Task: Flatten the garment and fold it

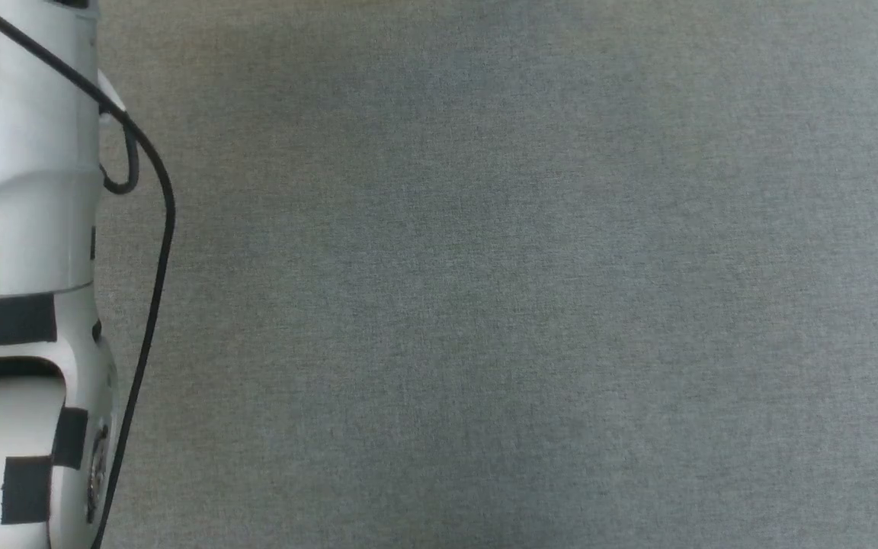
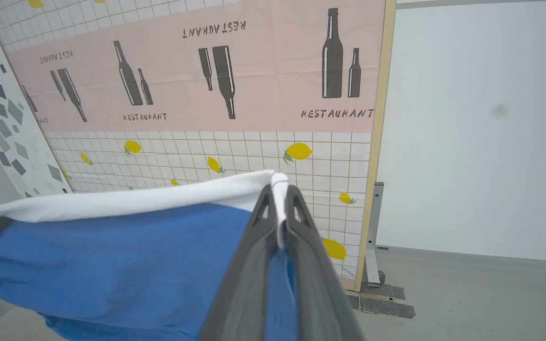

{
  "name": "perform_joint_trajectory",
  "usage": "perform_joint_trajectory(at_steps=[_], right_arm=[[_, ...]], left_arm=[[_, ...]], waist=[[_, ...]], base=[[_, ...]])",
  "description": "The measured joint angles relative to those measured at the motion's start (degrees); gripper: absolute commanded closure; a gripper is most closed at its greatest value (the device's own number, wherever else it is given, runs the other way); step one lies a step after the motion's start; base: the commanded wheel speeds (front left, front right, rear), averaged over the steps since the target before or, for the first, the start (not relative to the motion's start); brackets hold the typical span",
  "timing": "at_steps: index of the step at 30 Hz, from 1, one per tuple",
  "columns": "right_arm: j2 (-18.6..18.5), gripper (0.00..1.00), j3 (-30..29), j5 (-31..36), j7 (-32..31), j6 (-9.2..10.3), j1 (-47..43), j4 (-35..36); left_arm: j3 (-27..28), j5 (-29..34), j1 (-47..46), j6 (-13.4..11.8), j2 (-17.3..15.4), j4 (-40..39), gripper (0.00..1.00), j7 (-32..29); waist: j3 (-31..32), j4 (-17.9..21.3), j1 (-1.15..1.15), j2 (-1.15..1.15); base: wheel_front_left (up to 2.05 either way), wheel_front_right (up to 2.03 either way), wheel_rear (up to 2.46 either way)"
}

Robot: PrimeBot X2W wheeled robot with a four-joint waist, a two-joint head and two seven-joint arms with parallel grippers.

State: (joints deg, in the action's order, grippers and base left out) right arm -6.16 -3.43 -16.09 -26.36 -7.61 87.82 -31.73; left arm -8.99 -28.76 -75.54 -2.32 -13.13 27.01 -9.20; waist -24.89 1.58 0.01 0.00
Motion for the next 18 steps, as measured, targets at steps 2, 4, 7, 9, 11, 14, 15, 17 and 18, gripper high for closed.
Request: perform_joint_trajectory(at_steps=[2, 4, 7, 9, 11, 14, 15, 17, 18], right_arm=[[-1.0, 1.0, 2.1, -1.7, 0.0, 0.0, -1.2, 0.4], [-2.4, 1.0, 5.2, -3.7, 0.4, 0.01, -4.8, 1.7], [-5.4, 1.0, 9.2, -7.7, 0.5, 0.01, -12.9, 4.4], [-7.5, 1.0, 10.9, -10.9, 0.5, 0.01, -19.2, 7.1], [-8.9, 1.0, 11.1, -15.2, 0.5, 0.0, -26.5, 10.6], [-10.9, 1.0, 11.4, -19.1, 0.6, 0.0, -38.3, 16.3], [-11.5, 1.0, 11.2, -20.1, 0.5, 0.0, -42.8, 18.3], [-11.8, 1.0, 10.1, -22.0, 0.1, 0.0, -51.0, 21.9], [-11.5, 1.0, 9.0, -22.9, 0.1, 0.0, -55.2, 23.7]], left_arm=[[0.0, -0.5, 1.2, 1.2, 0.0, 0.4, 1.0, 1.4], [-0.3, -1.2, 4.2, 3.5, -0.5, 0.5, 1.0, 2.9], [-0.9, -2.2, 10.7, 6.1, -0.6, 0.5, 1.0, 5.5], [-1.0, -3.2, 15.5, 7.1, -0.3, 0.1, 1.0, 7.2], [-1.2, -4.5, 20.8, 7.8, 0.2, -0.8, 1.0, 9.5], [-1.8, -5.7, 29.1, 8.4, 1.0, -2.7, 1.0, 12.3], [-2.3, -5.9, 32.3, 8.5, 1.2, -3.4, 1.0, 12.9], [-3.4, -6.0, 38.0, 8.7, 1.3, -4.6, 1.0, 13.3], [-3.5, -6.3, 41.2, 8.8, 1.5, -5.3, 1.0, 13.6]], waist=[[0.2, 0.0, 0.0, 0.0], [0.5, 0.1, 0.0, 0.0], [1.4, 0.0, 0.0, 0.0], [2.2, -0.1, -0.01, 0.0], [3.3, -0.4, -0.01, 0.0], [5.3, -0.8, -0.01, 0.0], [6.1, -0.9, -0.01, 0.0], [7.7, -1.2, -0.01, 0.0], [8.5, -1.3, -0.01, 0.0]], base=[[0.0, 0.0, 0.0], [0.0, 0.0, 0.0], [0.0, 0.0, 0.0], [0.0, 0.0, 0.0], [0.0, 0.0, 0.0], [0.0, 0.0, 0.0], [0.0, 0.0, 0.0], [0.0, 0.0, 0.0], [0.0, 0.0, 0.0]])
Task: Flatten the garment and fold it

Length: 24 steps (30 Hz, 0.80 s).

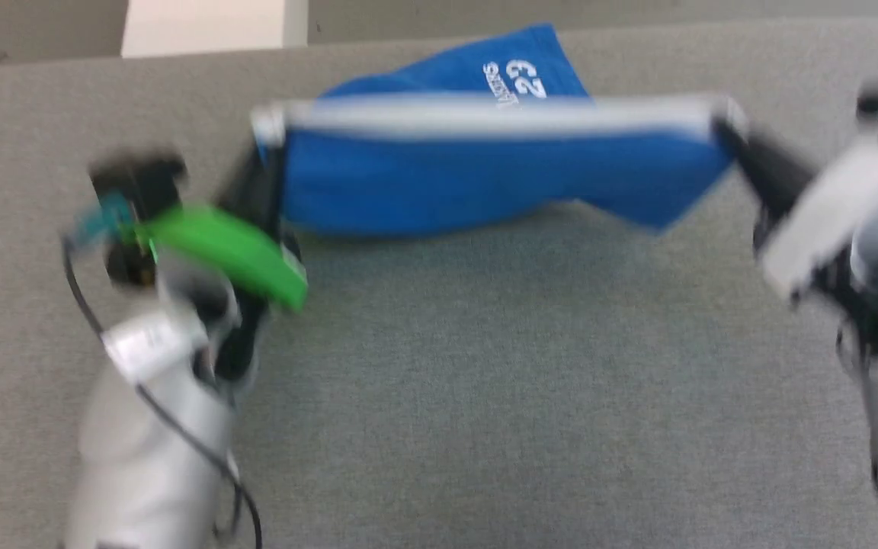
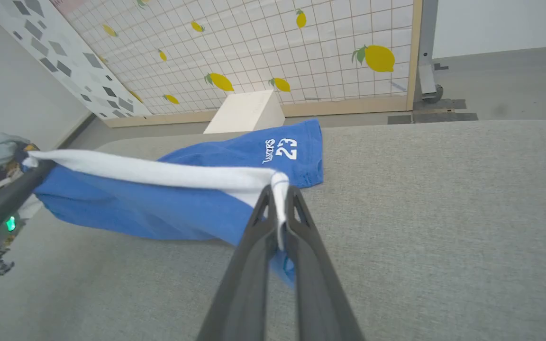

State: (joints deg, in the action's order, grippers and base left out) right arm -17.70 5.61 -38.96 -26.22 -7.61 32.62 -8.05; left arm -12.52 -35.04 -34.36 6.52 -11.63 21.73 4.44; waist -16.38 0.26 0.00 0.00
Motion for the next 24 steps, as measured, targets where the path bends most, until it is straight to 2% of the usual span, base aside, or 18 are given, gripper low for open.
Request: perform_joint_trajectory(at_steps=[4, 5, 9, 14, 16, 21, 24], right_arm=[[1.3, 1.0, -3.4, -1.5, -2.2, -0.01, -14.4, 6.4], [2.1, 1.0, -5.1, -0.8, -3.4, -0.01, -21.8, 9.3], [5.7, 1.0, -6.2, -1.3, -7.7, 0.0, -33.5, 13.4], [7.5, 1.0, -4.9, -2.9, -15.5, 0.01, -43.7, 17.9], [7.9, 1.0, -4.6, -4.5, -19.2, 0.01, -47.2, 20.0], [8.6, 1.0, -5.5, -6.6, -28.2, 0.01, -52.2, 24.8], [9.9, 1.0, -7.4, -6.7, -29.7, 0.01, -52.5, 28.0]], left_arm=[[-1.6, -1.1, 10.9, -0.1, 0.3, -2.3, 1.0, -0.1], [-2.6, -1.1, 15.9, -0.1, 0.3, -2.8, 1.0, -0.4], [-3.2, -1.2, 24.0, -1.9, 0.1, -4.0, 1.0, -1.0], [-2.8, -2.8, 32.6, -4.4, -0.7, -6.4, 1.0, -3.3], [-2.1, -3.3, 36.0, -6.4, -1.3, -7.9, 1.0, -5.2], [-1.1, -4.8, 41.8, -10.7, -2.8, -13.3, 1.0, -10.7], [-0.3, -5.8, 43.3, -12.5, -3.1, -17.2, 1.0, -12.1]], waist=[[3.2, -0.5, 0.0, 0.0], [4.8, -0.9, 0.0, 0.0], [7.5, -1.6, 0.0, 0.0], [10.3, -2.2, 0.0, 0.0], [11.4, -2.3, 0.0, 0.0], [12.8, -2.4, -0.01, 0.0], [12.7, -2.4, 0.0, 0.0]], base=[[0.0, 0.0, 0.0], [0.0, 0.0, 0.0], [0.0, 0.0, 0.0], [0.0, 0.0, 0.0], [0.0, 0.0, 0.0], [0.0, 0.0, 0.0], [0.0, 0.0, 0.0]])
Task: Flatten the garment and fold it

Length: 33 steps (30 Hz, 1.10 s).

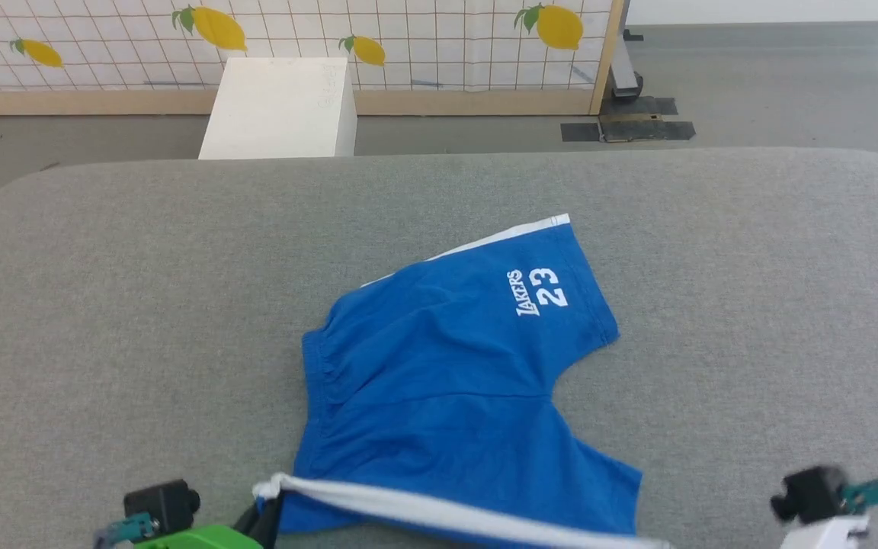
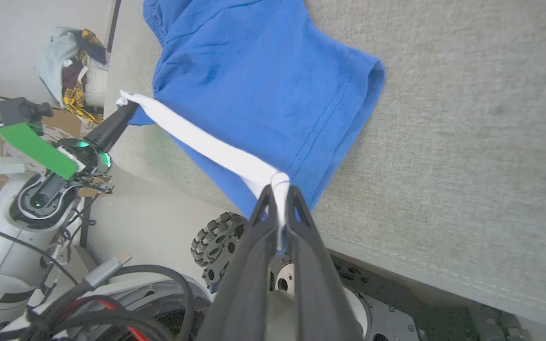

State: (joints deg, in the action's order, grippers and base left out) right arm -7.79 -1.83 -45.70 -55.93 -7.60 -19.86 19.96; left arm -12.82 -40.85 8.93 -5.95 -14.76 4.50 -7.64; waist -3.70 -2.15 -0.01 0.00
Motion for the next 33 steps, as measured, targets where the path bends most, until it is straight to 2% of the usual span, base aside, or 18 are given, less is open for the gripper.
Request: perform_joint_trajectory(at_steps=[4, 9, 13, 21, 25, 33], right_arm=[[-0.1, 1.0, -1.7, 2.8, 1.3, 0.0, 6.8, 0.4], [-0.6, 1.0, -2.6, 6.5, 4.5, 0.0, 20.0, -4.6], [-1.4, 1.0, -2.5, 8.2, 8.3, 0.0, 31.8, -11.8], [-3.6, 1.0, 3.5, 15.5, 13.7, 0.0, 50.8, -28.8], [-3.0, 1.0, 5.3, 19.6, 16.2, 0.0, 57.8, -36.9], [-2.1, 1.0, 9.3, 24.9, 21.8, 0.0, 67.9, -48.3]], left_arm=[[0.9, -0.8, -0.5, -1.2, 0.5, -4.7, 1.0, -0.4], [0.1, 0.1, -6.7, -3.2, 1.4, -6.5, 1.0, -1.5], [-0.9, 0.6, -14.5, -3.4, 2.0, -5.7, 1.0, -3.0], [-1.6, 2.8, -26.5, -3.5, 2.0, 0.2, 1.0, -5.3], [-2.2, 3.0, -29.3, -3.5, 2.3, 1.7, 1.0, -5.7], [-2.8, 3.0, -31.3, -3.4, 2.7, 1.9, 1.0, -5.7]], waist=[[-0.9, 0.4, 0.0, 0.0], [-2.9, 0.7, 0.0, 0.0], [-5.4, 0.8, 0.0, 0.0], [-11.6, 0.8, 0.0, 0.0], [-14.9, 0.7, 0.0, 0.0], [-20.8, -0.6, 0.01, 0.0]], base=[[0.0, 0.0, 0.0], [0.0, 0.0, 0.0], [0.0, 0.0, 0.0], [0.0, 0.0, 0.0], [0.0, 0.0, 0.0], [0.0, 0.0, 0.0]])
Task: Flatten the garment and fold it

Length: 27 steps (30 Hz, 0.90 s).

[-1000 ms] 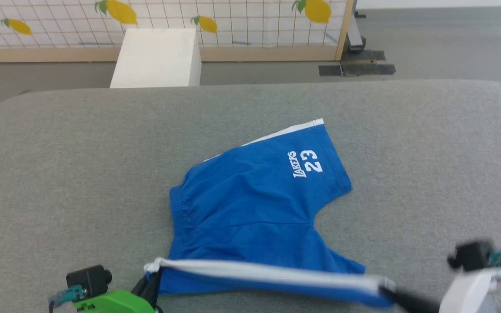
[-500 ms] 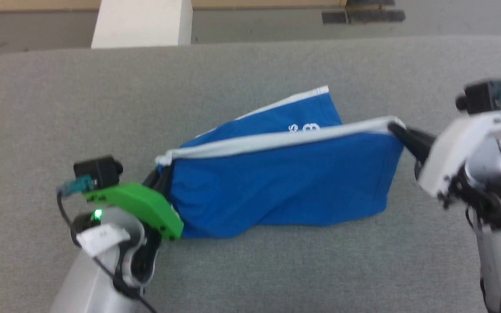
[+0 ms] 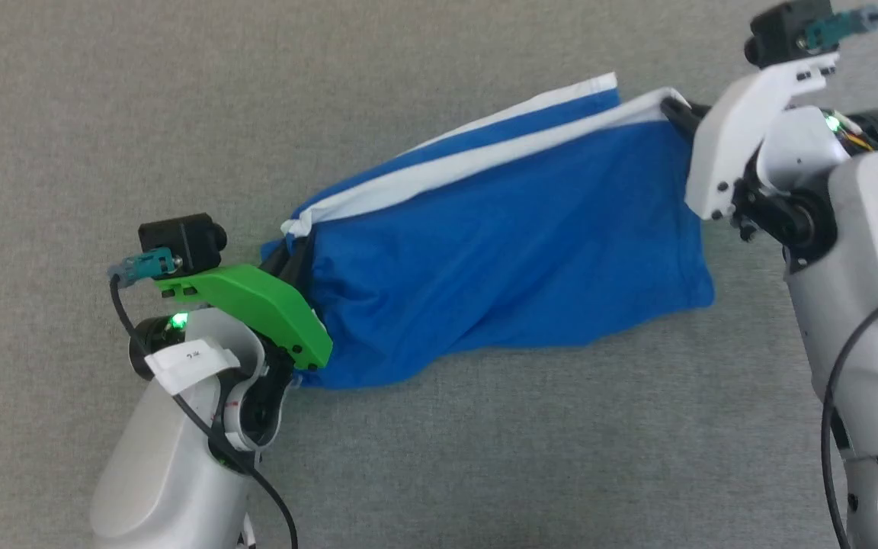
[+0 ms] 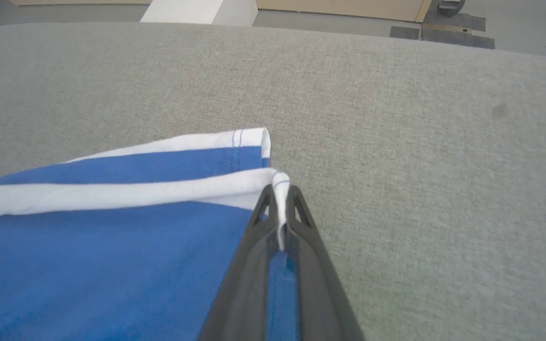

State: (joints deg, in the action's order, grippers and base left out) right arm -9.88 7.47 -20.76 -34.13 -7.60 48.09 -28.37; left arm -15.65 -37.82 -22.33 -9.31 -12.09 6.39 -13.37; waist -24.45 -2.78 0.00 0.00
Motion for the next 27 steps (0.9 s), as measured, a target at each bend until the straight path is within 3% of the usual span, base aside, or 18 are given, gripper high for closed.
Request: perform_joint_trajectory(at_steps=[14, 15, 16, 17, 24, 27], right_arm=[[0.9, 1.0, 5.3, 1.4, 7.7, 0.02, 8.2, -13.4], [0.9, 0.93, 5.4, 1.8, 8.3, 0.01, 8.5, -14.3], [1.0, 0.6, 5.7, 2.0, 9.0, 0.02, 8.9, -14.9], [1.1, 0.0, 6.0, 2.0, 9.5, 0.01, 9.1, -15.4], [1.1, 0.0, 6.5, 1.6, 17.6, 0.01, 10.7, -17.4], [0.5, 0.0, 5.3, 1.5, 20.8, 0.02, 10.5, -18.1]], left_arm=[[0.2, -0.2, 0.1, -0.9, 0.5, -3.9, 1.0, 0.8], [0.1, -0.2, 0.1, -0.9, 0.6, -3.9, 0.54, 0.7], [0.1, -0.3, 0.1, -0.9, 0.8, -3.9, 0.0, 0.5], [0.1, -0.4, 0.1, -0.9, 0.9, -3.9, 0.0, 0.5], [0.6, -0.4, 0.2, -1.4, 0.7, -3.4, 0.0, 1.5], [1.0, 1.5, 0.8, -1.6, -1.1, -4.0, 0.0, 4.1]], waist=[[-3.1, -3.2, 0.0, 0.0], [-3.2, -3.2, 0.01, 0.0], [-3.2, -3.3, 0.01, 0.0], [-3.2, -3.3, 0.01, 0.0], [-1.8, -3.1, 0.01, 0.0], [-0.3, -3.0, 0.0, 0.0]], base=[[0.0, 0.0, 0.0], [0.0, 0.0, 0.0], [0.0, 0.0, 0.0], [0.0, 0.0, 0.0], [0.0, 0.0, 0.0], [0.0, 0.0, 0.0]])
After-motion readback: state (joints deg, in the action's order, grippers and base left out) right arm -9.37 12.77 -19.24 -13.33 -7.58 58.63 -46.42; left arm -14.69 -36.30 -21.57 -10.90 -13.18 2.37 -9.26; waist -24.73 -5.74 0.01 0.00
